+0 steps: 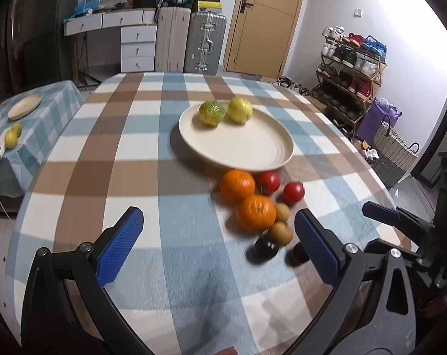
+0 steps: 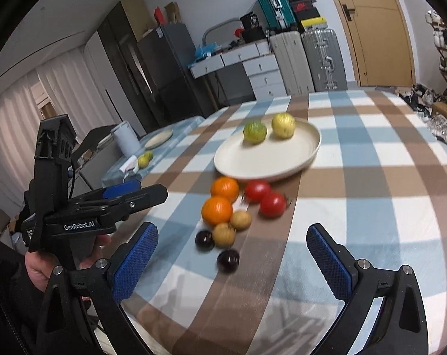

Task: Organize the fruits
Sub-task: 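Withdraw both grippers from the plate back toward the remaining fruits, then close the right gripper on a dark purple plum and lift it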

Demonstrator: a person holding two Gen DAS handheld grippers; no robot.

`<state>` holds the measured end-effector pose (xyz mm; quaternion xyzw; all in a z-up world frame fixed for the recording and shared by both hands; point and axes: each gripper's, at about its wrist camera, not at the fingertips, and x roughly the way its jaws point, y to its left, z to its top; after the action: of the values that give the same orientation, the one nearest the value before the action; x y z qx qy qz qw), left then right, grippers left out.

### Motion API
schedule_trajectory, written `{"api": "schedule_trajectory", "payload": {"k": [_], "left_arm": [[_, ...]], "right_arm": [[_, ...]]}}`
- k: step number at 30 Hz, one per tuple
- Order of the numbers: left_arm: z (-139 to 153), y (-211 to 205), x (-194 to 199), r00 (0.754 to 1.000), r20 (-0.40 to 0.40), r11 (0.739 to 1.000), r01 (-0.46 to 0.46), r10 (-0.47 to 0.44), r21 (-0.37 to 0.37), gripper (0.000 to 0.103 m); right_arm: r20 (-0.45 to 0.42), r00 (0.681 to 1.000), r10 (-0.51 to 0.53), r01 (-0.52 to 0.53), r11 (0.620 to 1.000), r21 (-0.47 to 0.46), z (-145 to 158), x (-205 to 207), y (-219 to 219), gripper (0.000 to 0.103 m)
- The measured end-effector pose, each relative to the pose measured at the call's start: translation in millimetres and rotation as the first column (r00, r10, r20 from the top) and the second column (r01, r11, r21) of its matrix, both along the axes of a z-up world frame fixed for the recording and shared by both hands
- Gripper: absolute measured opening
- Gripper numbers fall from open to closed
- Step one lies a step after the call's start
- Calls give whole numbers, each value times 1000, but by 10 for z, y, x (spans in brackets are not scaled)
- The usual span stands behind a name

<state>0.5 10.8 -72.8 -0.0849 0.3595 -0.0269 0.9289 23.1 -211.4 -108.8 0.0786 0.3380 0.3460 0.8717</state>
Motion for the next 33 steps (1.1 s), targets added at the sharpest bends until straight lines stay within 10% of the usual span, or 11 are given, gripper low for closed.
{"api": "schedule_trajectory", "payload": {"k": [18, 33], "left_arm": [[-250, 69, 7, 998, -55, 1000, -4, 3, -12, 102], [-277, 75, 17, 998, -60, 1000, -6, 6, -4, 102]], "right_arm": [[-81, 994, 67, -74, 993, -89, -394, 65, 353, 100], [-63, 998, 30, -41, 985, -169, -511, 105, 428, 51]]}}
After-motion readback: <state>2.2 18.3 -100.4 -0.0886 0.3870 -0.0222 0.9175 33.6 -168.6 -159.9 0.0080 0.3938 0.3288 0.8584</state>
